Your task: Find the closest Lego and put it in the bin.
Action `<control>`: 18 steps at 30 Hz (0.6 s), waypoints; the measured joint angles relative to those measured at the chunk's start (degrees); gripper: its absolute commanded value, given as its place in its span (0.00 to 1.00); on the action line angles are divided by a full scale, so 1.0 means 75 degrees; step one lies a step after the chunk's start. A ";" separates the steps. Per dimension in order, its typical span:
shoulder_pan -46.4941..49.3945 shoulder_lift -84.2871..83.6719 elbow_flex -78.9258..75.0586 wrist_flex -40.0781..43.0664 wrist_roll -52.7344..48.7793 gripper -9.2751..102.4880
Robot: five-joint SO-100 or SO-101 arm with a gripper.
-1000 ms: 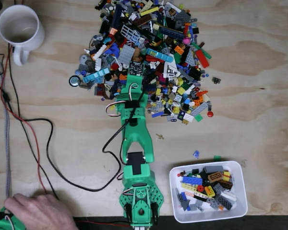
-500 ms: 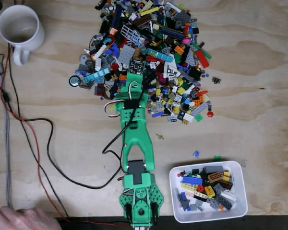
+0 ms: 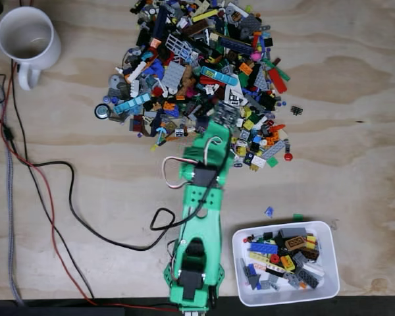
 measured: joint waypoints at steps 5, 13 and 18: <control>0.2789 0.0797 0.0000 0.0973 -0.0480 0.11; 0.6539 0.1324 0.1020 0.1418 -0.1629 0.10; 0.7957 0.1371 0.1547 0.1195 -0.2203 0.16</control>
